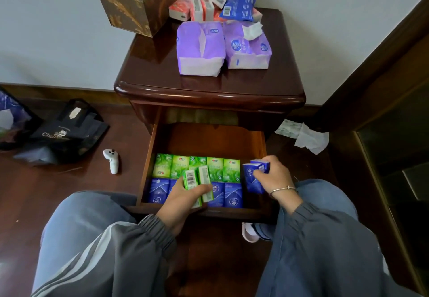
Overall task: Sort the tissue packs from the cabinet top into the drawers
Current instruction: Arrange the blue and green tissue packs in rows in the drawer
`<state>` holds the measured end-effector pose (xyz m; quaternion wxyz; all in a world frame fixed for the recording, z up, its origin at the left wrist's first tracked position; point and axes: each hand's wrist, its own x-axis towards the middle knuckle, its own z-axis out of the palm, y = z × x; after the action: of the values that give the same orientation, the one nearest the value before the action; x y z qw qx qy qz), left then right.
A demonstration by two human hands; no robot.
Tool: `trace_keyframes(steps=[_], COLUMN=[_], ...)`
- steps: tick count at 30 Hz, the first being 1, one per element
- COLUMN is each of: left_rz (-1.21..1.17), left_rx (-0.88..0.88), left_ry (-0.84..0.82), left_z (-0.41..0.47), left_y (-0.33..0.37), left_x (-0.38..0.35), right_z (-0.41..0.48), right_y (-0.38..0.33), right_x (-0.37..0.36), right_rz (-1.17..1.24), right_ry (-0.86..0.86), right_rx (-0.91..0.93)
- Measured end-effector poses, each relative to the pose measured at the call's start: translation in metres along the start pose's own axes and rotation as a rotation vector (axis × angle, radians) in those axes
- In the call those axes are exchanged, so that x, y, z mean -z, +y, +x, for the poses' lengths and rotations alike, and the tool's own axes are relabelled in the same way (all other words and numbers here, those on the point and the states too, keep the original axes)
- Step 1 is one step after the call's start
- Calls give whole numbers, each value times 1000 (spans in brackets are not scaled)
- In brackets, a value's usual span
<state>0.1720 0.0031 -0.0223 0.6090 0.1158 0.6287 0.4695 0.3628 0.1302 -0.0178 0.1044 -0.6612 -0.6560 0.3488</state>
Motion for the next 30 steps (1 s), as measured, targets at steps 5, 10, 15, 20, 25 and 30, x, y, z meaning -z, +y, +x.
trace_keyframes(steps=[5, 10, 15, 20, 25, 30], left_rz=[-15, -21, -18, -4, 2, 44], left_rx=[-9, -3, 10, 19, 27, 40], left_ry=[67, 84, 79, 93, 105, 110], left_z=[7, 13, 17, 18, 19, 18], left_y=[-3, -6, -7, -8, -10, -10], left_x=[9, 10, 12, 12, 13, 14], right_z=[13, 21, 24, 25, 28, 23], right_y=[-3, -6, -7, -5, -1, -4], right_x=[-18, -25, -27, -32, -34, -44], right_rz=[-364, -491, -553, -539, -576, -804], right_ry=[-133, -293, -374, -383, -418, -418], right_rx=[16, 33, 73, 12, 11, 77])
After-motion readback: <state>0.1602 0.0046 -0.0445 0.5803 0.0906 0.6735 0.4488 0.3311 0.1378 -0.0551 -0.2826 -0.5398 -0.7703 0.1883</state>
